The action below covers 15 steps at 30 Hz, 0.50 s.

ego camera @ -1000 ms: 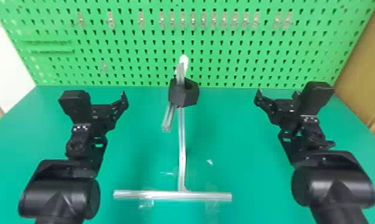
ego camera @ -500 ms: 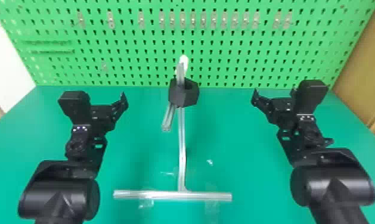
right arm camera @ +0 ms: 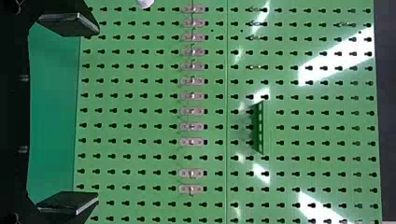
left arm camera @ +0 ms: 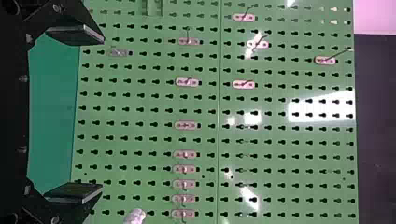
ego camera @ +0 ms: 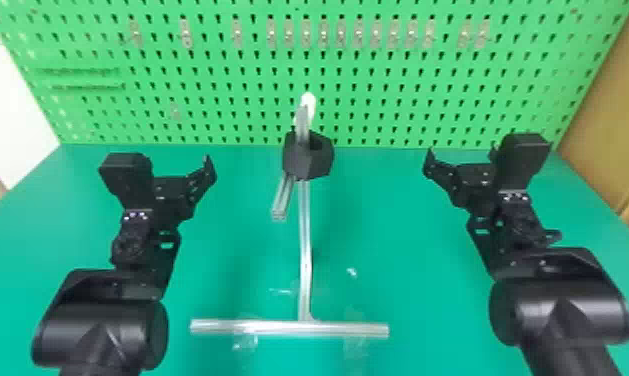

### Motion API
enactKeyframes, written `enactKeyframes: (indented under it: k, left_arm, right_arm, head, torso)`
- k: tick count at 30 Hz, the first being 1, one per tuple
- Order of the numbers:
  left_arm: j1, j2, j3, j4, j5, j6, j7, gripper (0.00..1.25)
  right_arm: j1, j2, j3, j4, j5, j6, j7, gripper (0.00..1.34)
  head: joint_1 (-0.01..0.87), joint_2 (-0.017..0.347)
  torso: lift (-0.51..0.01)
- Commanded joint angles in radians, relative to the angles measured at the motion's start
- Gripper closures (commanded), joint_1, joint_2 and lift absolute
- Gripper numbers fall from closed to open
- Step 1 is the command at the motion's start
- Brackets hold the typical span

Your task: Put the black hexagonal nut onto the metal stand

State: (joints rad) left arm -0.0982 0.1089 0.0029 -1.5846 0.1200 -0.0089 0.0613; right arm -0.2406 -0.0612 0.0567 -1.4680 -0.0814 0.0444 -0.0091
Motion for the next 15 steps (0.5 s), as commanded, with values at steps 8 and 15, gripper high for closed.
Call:
enactKeyframes:
  k: [8, 15]
  left_arm:
    - [0.0, 0.0, 0.002, 0.0, 0.0, 0.001, 0.0, 0.17]
    - [-0.002, 0.0, 0.003, 0.0, 0.0, 0.001, 0.0, 0.17]
  right_arm:
    - [-0.003, 0.0, 0.006, 0.0, -0.006, 0.003, 0.0, 0.06]
    - [-0.003, -0.002, 0.005, 0.0, -0.006, 0.003, 0.0, 0.06]
  head:
    - [0.693, 0.081]
    - [0.693, 0.081]
  torso:
    - [-0.001]
    - [-0.001]
